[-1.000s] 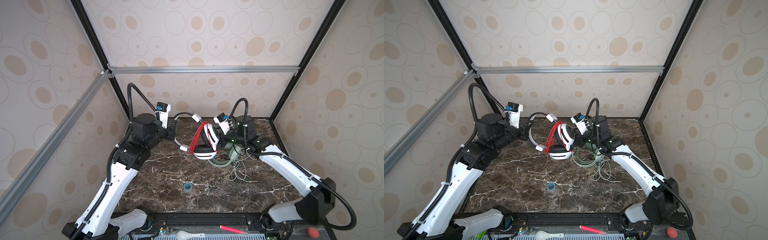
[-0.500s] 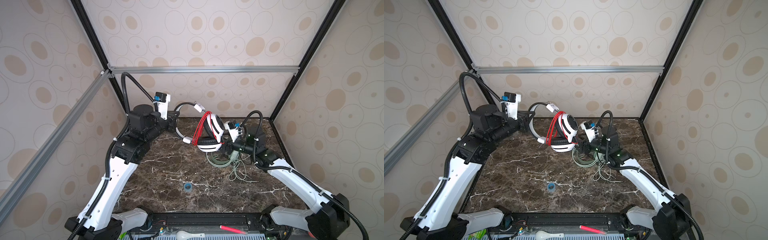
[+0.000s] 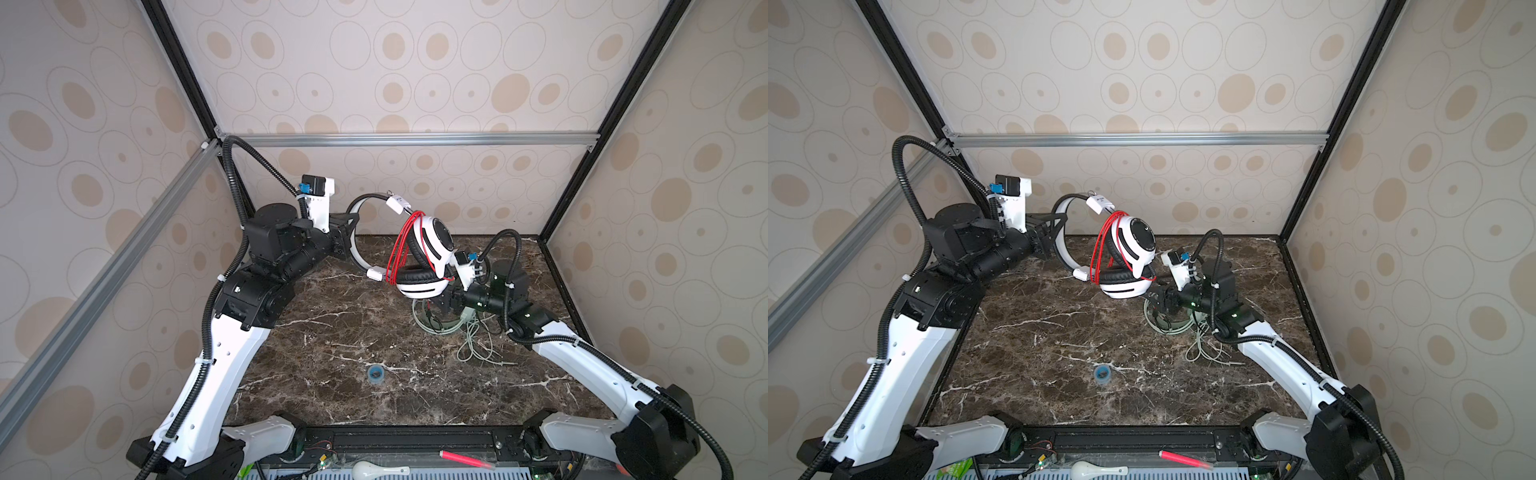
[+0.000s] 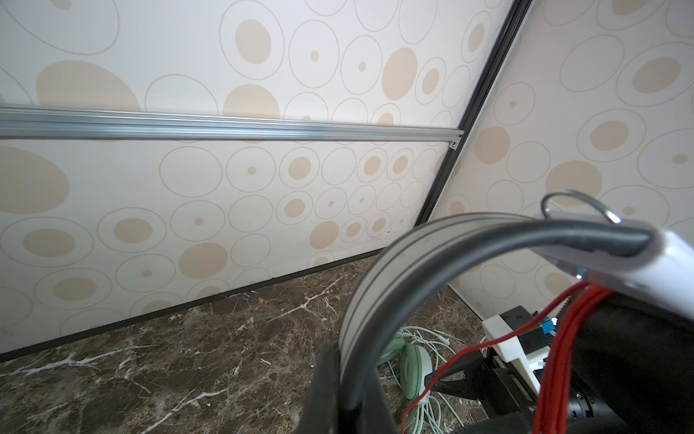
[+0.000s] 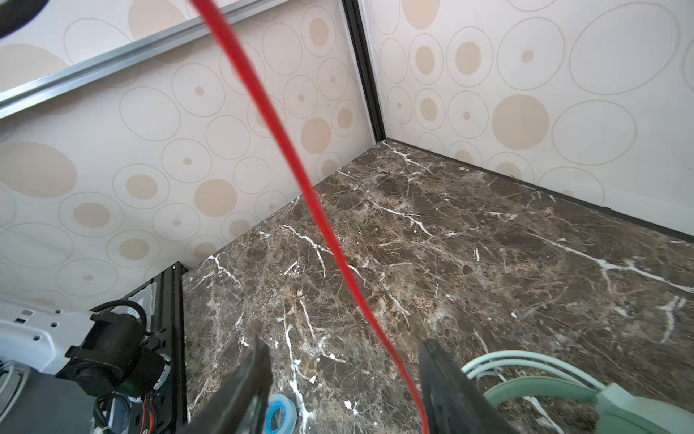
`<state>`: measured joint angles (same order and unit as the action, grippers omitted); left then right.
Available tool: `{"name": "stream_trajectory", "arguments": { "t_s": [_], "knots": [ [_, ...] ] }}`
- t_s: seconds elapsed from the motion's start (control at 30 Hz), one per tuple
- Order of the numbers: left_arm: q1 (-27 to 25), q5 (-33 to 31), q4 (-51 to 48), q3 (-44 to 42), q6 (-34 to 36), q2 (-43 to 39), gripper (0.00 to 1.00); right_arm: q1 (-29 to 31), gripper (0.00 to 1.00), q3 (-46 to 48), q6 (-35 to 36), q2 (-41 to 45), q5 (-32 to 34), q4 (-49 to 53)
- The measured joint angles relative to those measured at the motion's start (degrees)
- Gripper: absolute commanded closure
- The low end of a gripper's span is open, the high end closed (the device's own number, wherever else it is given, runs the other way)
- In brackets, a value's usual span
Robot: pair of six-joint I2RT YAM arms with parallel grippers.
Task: Wrap the headphones
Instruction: 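Loop the red cable around the white earcups with the right gripper, then raise white headphones with left gripper while right gripper pulls cable down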
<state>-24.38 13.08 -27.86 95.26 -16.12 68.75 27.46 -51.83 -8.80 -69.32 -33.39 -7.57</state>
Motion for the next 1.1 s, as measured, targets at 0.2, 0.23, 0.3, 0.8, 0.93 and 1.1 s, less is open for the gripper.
{"name": "stream_trajectory", "arguments": {
  "t_s": [0.2, 0.23, 0.3, 0.8, 0.93, 1.1],
  "knots": [
    [0.00, 0.09, 0.13, 1.68, -0.50, 0.02, 1.00, 0.00, 0.36, 2.51, 0.15, 0.00, -0.98, -0.11],
    [0.00, 0.11, 0.31, 1.73, -0.61, 0.00, 1.00, 0.00, 0.35, 3.10, 0.22, 0.00, -1.01, -0.04],
    [0.00, 0.13, 0.39, 1.73, -0.81, -0.02, 1.00, 0.00, 0.36, 4.20, 0.28, -0.02, -1.07, 0.15],
    [0.00, 0.13, 1.16, 1.55, -1.31, -0.09, 1.00, 0.00, 0.40, 10.34, -1.36, -5.95, 1.51, -5.35],
    [0.00, 0.15, 1.20, 1.46, -1.53, -0.09, 1.00, 0.00, 0.40, 10.43, -2.47, -7.93, 1.73, -7.78],
    [0.00, 0.15, 1.22, 1.40, -1.79, -0.09, 1.00, 0.00, 0.42, 10.40, -4.07, -10.34, 1.70, -9.75]
  ]
}}
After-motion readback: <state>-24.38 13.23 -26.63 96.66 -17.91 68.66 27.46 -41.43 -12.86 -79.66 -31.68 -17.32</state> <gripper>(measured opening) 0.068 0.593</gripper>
